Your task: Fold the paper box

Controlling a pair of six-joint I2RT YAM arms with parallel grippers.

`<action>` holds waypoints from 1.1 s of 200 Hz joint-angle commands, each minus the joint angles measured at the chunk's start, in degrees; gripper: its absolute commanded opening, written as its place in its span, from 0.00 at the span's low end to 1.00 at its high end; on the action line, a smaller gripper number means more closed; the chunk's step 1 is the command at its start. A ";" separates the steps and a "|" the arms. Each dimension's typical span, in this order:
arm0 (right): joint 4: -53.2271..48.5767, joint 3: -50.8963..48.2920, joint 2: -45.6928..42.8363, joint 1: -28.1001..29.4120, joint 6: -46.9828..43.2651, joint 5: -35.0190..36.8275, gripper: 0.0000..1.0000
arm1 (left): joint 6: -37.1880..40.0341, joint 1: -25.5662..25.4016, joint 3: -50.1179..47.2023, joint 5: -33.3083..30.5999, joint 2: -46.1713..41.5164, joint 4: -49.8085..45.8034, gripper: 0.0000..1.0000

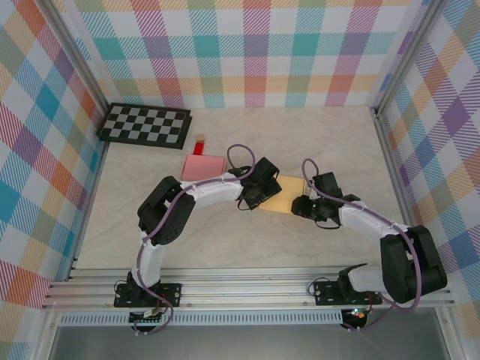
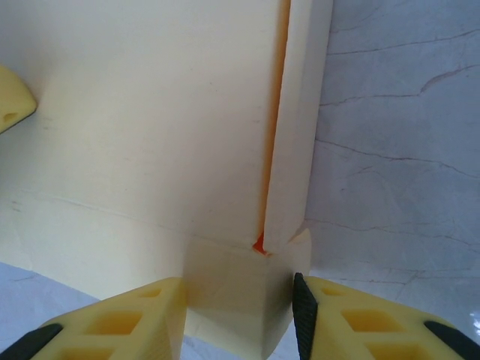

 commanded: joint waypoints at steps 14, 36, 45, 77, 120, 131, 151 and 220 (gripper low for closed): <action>5.13 -3.23 0.48 -0.15 -1.29 1.31 0.42 | 0.31 0.45 -1.26 -1.34 2.09 -2.76 0.77; 5.98 -4.18 -0.03 -0.08 -0.61 1.63 0.41 | 0.32 0.49 -1.47 -1.25 2.14 -2.78 0.77; 5.73 -4.15 -0.30 -0.13 -0.40 1.17 0.41 | 0.33 0.54 -1.51 -1.19 2.17 -2.78 0.77; 3.78 -2.59 -2.30 -0.08 0.76 -0.82 0.40 | 0.42 0.56 -1.32 -0.98 2.39 -2.99 0.77; -3.48 2.32 -4.16 -0.11 3.17 -2.31 0.41 | 0.48 0.63 -1.04 -1.03 2.48 -3.12 0.77; -4.53 3.00 -4.05 -0.07 3.22 -2.60 0.41 | 0.42 0.58 -1.05 -1.01 2.51 -3.17 0.77; -4.61 3.07 -3.97 -0.13 2.95 -2.39 0.41 | 0.42 0.62 -0.81 -0.93 2.61 -3.10 0.77; -5.71 3.45 -0.29 -0.07 -0.34 1.88 0.53 | 0.77 0.72 -0.86 -1.11 2.53 -3.53 0.77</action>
